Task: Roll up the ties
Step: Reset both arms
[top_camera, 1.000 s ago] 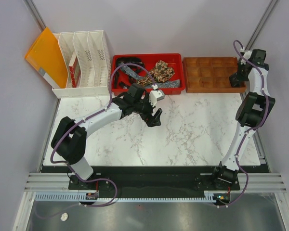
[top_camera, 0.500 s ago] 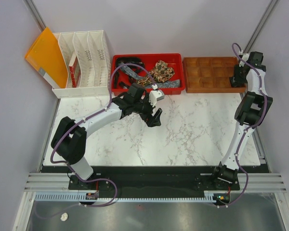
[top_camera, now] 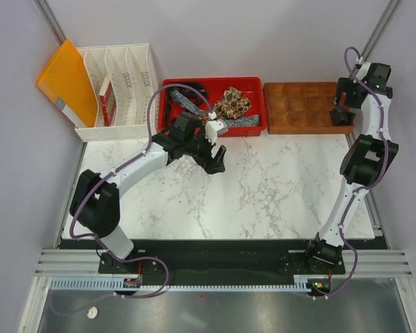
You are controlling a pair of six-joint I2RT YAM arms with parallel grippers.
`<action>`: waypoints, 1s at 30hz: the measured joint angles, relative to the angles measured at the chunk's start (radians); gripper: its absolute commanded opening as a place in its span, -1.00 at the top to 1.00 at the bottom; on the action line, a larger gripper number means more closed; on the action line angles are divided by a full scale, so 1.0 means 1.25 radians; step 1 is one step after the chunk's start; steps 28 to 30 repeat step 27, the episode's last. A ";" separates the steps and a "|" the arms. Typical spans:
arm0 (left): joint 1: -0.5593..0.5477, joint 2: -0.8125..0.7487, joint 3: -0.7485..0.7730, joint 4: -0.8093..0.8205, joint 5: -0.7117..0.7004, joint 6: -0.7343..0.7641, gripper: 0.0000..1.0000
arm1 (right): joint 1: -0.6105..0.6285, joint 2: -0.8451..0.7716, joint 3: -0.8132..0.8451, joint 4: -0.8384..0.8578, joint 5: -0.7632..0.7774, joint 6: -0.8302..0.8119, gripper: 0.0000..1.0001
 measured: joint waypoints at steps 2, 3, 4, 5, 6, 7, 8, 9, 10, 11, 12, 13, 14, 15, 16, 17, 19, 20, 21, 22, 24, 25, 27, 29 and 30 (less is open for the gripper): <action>0.032 -0.006 0.013 -0.008 0.005 -0.014 -0.99 | -0.001 -0.040 0.001 0.013 -0.017 0.013 -0.96; 0.050 -0.009 0.022 -0.012 0.008 -0.023 -0.99 | -0.002 -0.063 0.001 0.017 -0.026 0.020 -0.96; 0.068 -0.011 0.033 -0.017 0.011 -0.035 -0.99 | -0.003 -0.088 0.001 0.023 -0.039 0.027 -0.96; 0.086 -0.011 0.048 -0.026 0.011 -0.049 -0.99 | -0.004 -0.114 0.001 0.031 -0.051 0.036 -0.96; 0.102 -0.011 0.064 -0.036 0.010 -0.060 -0.99 | -0.005 -0.141 0.000 0.041 -0.067 0.045 -0.96; 0.117 -0.010 0.087 -0.056 0.007 -0.069 -0.99 | -0.005 -0.168 -0.002 0.050 -0.083 0.056 -0.96; 0.129 -0.009 0.109 -0.075 0.003 -0.073 -0.99 | -0.005 -0.190 -0.006 0.056 -0.099 0.063 -0.96; 0.143 -0.008 0.139 -0.096 -0.003 -0.076 -0.99 | -0.005 -0.225 -0.019 0.070 -0.125 0.080 -0.96; 0.158 -0.008 0.173 -0.115 -0.006 -0.077 -0.99 | -0.005 -0.254 -0.034 0.078 -0.147 0.098 -0.96; 0.172 -0.009 0.191 -0.125 -0.005 -0.077 -0.99 | -0.005 -0.275 -0.048 0.084 -0.164 0.110 -0.96; 0.187 -0.013 0.208 -0.133 -0.005 -0.076 -0.99 | -0.003 -0.302 -0.071 0.093 -0.183 0.124 -0.96; 0.201 -0.021 0.213 -0.138 -0.005 -0.074 -0.99 | 0.001 -0.328 -0.103 0.100 -0.197 0.136 -0.96; 0.217 -0.031 0.213 -0.151 -0.006 -0.071 -0.99 | 0.005 -0.353 -0.137 0.103 -0.209 0.144 -0.96; 0.233 -0.041 0.210 -0.169 -0.008 -0.067 -0.99 | 0.013 -0.378 -0.183 0.113 -0.219 0.151 -0.96; 0.246 -0.049 0.208 -0.189 -0.010 -0.060 -0.99 | 0.025 -0.407 -0.243 0.120 -0.225 0.157 -0.96; 0.263 -0.057 0.204 -0.211 -0.015 -0.052 -0.99 | 0.040 -0.435 -0.310 0.119 -0.232 0.160 -0.96; 0.283 -0.070 0.187 -0.228 -0.027 -0.047 -0.99 | 0.072 -0.477 -0.428 0.125 -0.240 0.160 -0.96; 0.293 -0.080 0.171 -0.239 -0.030 -0.045 -0.99 | 0.091 -0.498 -0.494 0.124 -0.243 0.159 -0.96; 0.300 -0.092 0.151 -0.249 -0.034 -0.045 -0.99 | 0.104 -0.512 -0.542 0.117 -0.246 0.157 -0.96; 0.307 -0.107 0.127 -0.255 -0.037 -0.045 -0.99 | 0.127 -0.531 -0.612 0.117 -0.250 0.154 -0.96; 0.315 -0.137 0.074 -0.258 -0.048 -0.045 -0.99 | 0.156 -0.557 -0.704 0.111 -0.253 0.142 -0.96; 0.318 -0.157 0.040 -0.257 -0.051 -0.045 -0.99 | 0.170 -0.571 -0.750 0.103 -0.252 0.133 -0.96; 0.322 -0.193 -0.023 -0.263 -0.057 -0.046 -0.99 | 0.185 -0.594 -0.806 0.090 -0.250 0.120 -0.96; 0.322 -0.193 -0.023 -0.263 -0.057 -0.046 -0.99 | 0.185 -0.594 -0.806 0.090 -0.250 0.120 -0.96; 0.322 -0.193 -0.023 -0.263 -0.057 -0.046 -0.99 | 0.185 -0.594 -0.806 0.090 -0.250 0.120 -0.96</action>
